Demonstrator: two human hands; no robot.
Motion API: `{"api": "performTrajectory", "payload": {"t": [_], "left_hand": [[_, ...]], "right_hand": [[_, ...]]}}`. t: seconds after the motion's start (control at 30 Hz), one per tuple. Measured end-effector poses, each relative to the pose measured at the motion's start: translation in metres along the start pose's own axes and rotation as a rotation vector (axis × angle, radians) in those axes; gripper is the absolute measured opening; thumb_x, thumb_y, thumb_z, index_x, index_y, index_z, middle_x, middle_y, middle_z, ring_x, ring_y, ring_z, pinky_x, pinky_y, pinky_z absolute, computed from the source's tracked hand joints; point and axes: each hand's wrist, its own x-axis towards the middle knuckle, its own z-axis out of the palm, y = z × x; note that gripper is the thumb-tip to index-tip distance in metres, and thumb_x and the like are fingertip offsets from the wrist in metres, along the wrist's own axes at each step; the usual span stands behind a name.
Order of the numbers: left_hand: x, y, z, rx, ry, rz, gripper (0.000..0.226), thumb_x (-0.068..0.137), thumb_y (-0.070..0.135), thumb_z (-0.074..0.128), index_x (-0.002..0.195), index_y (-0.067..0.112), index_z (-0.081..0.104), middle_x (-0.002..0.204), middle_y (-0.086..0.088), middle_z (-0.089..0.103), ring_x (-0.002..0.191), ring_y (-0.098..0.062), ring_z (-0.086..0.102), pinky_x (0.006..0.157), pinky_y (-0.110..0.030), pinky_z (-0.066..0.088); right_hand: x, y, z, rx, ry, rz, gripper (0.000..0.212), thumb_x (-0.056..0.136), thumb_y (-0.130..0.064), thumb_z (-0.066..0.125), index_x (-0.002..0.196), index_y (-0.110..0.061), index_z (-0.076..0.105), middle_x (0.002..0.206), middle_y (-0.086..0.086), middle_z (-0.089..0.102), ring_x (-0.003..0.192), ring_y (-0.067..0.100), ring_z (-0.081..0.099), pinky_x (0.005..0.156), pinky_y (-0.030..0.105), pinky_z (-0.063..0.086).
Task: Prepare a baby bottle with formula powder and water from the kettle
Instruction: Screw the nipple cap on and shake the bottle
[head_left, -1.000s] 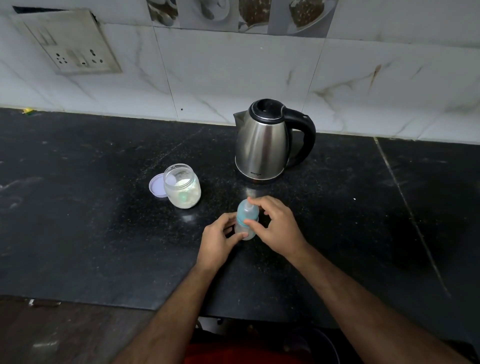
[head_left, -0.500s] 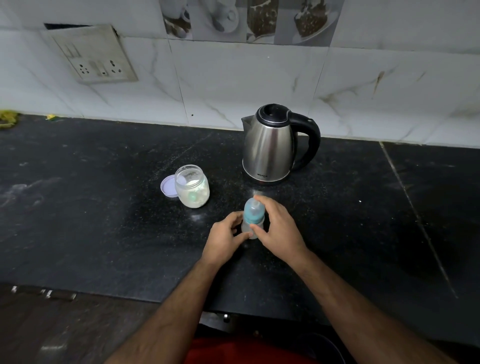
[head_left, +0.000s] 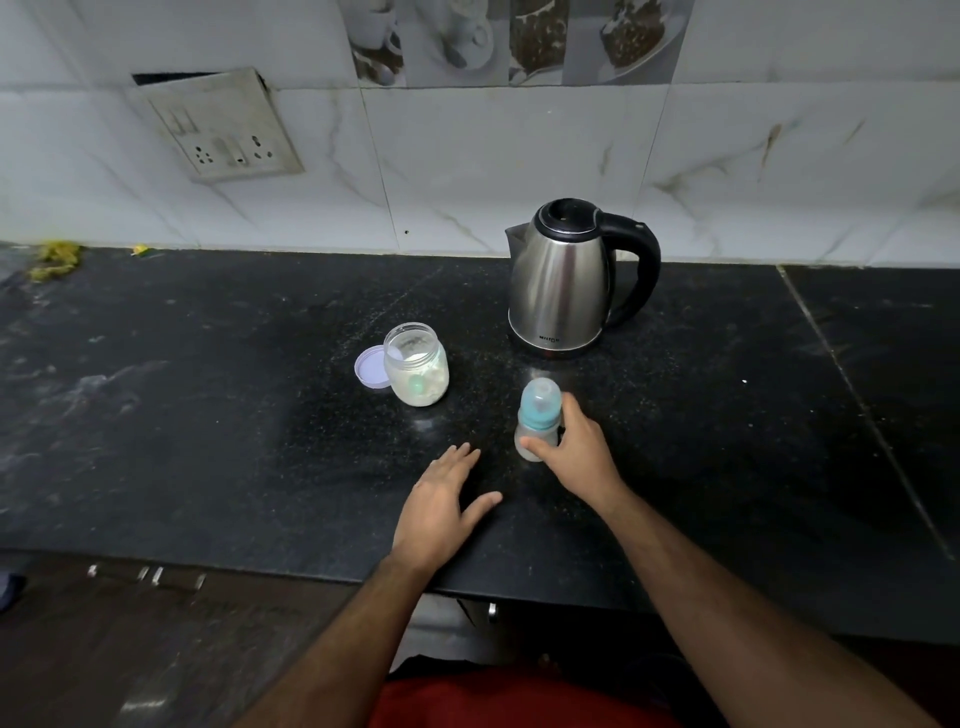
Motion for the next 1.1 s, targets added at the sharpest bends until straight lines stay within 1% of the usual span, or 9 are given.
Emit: {"api": "performTrajectory", "payload": {"t": [0.1, 0.3, 0.43, 0.53, 0.67, 0.77, 0.93, 1.03, 1.1], "left_hand": [[-0.007, -0.009, -0.004, 0.079, -0.043, 0.043, 0.070, 0.091, 0.058, 0.056, 0.148, 0.021, 0.042, 0.158, 0.000, 0.035, 0.149, -0.012, 0.023, 0.122, -0.026, 0.009], [-0.022, -0.024, -0.009, 0.182, -0.112, 0.090, 0.075, 0.091, 0.064, 0.045, 0.150, 0.019, 0.040, 0.161, -0.004, 0.029, 0.152, -0.017, 0.016, 0.124, -0.033, 0.006], [-0.023, -0.027, -0.007, 0.272, -0.156, 0.130, 0.091, 0.083, 0.076, 0.018, 0.152, 0.019, 0.035, 0.163, -0.007, 0.023, 0.153, -0.021, 0.010, 0.123, -0.036, 0.002], [-0.017, -0.027, -0.002, 0.317, -0.173, 0.128, 0.094, 0.082, 0.077, 0.012, 0.154, 0.019, 0.029, 0.165, -0.008, 0.017, 0.154, -0.023, 0.004, 0.123, -0.040, 0.001], [-0.012, -0.021, 0.000, 0.325, -0.206, 0.117, 0.084, 0.090, 0.073, 0.023, 0.156, 0.021, 0.021, 0.166, -0.008, 0.008, 0.154, -0.022, -0.004, 0.124, -0.042, 0.000], [-0.004, -0.018, 0.001, 0.332, -0.191, 0.102, 0.087, 0.088, 0.074, 0.018, 0.157, 0.021, 0.017, 0.166, -0.007, 0.005, 0.153, -0.022, -0.007, 0.124, -0.042, -0.002], [0.004, -0.020, 0.007, 0.379, -0.197, 0.072, 0.098, 0.082, 0.082, 0.001, 0.157, 0.021, 0.013, 0.166, -0.008, 0.003, 0.153, -0.024, -0.009, 0.122, -0.044, -0.006], [0.002, -0.023, 0.013, 0.405, -0.151, 0.087, 0.103, 0.079, 0.083, -0.008, 0.157, 0.019, 0.017, 0.166, -0.008, 0.006, 0.153, -0.024, -0.006, 0.123, -0.045, -0.004], [0.001, -0.024, 0.016, 0.422, -0.135, 0.088, 0.099, 0.082, 0.081, -0.003, 0.157, 0.020, 0.017, 0.166, -0.007, 0.006, 0.153, -0.022, -0.006, 0.123, -0.044, -0.005]], "right_hand": [[-0.011, -0.002, 0.002, 0.012, 0.026, 0.021, 0.059, 0.078, -0.019, 0.081, 0.128, -0.017, 0.051, 0.125, -0.002, 0.061, 0.115, 0.011, 0.056, 0.095, 0.027, 0.043], [-0.053, -0.003, 0.008, 0.067, 0.059, 0.056, 0.057, 0.078, -0.020, 0.081, 0.127, -0.019, 0.052, 0.116, -0.006, 0.062, 0.105, 0.008, 0.057, 0.085, 0.020, 0.042], [-0.079, 0.001, 0.011, 0.057, 0.102, 0.071, 0.060, 0.078, -0.020, 0.080, 0.130, -0.021, 0.050, 0.121, -0.008, 0.059, 0.114, 0.010, 0.056, 0.097, 0.033, 0.049], [-0.090, 0.000, 0.007, 0.079, 0.136, 0.083, 0.073, 0.079, -0.024, 0.080, 0.140, -0.024, 0.040, 0.129, -0.006, 0.058, 0.117, 0.012, 0.058, 0.101, 0.043, 0.050], [-0.097, -0.015, -0.010, 0.197, 0.170, 0.069, 0.100, 0.073, -0.044, 0.074, 0.149, -0.048, 0.010, 0.134, -0.008, 0.055, 0.120, 0.014, 0.058, 0.101, 0.045, 0.049], [-0.094, -0.028, -0.025, 0.262, 0.172, 0.021, 0.100, 0.085, -0.033, 0.072, 0.148, -0.055, -0.002, 0.122, -0.007, 0.062, 0.108, 0.011, 0.065, 0.097, 0.046, 0.053], [-0.086, -0.051, -0.055, 0.405, 0.134, -0.010, 0.093, 0.091, -0.020, 0.069, 0.149, -0.053, 0.005, 0.125, 0.001, 0.061, 0.106, 0.015, 0.068, 0.087, 0.049, 0.058], [-0.080, -0.058, -0.071, 0.567, 0.198, 0.026, 0.094, 0.091, -0.014, 0.068, 0.151, -0.051, 0.006, 0.125, 0.004, 0.063, 0.108, 0.019, 0.068, 0.086, 0.054, 0.058], [-0.076, -0.062, -0.080, 0.697, 0.272, 0.031, 0.092, 0.092, -0.010, 0.065, 0.151, -0.048, 0.007, 0.119, 0.000, 0.064, 0.104, 0.017, 0.070, 0.081, 0.051, 0.059]]}}
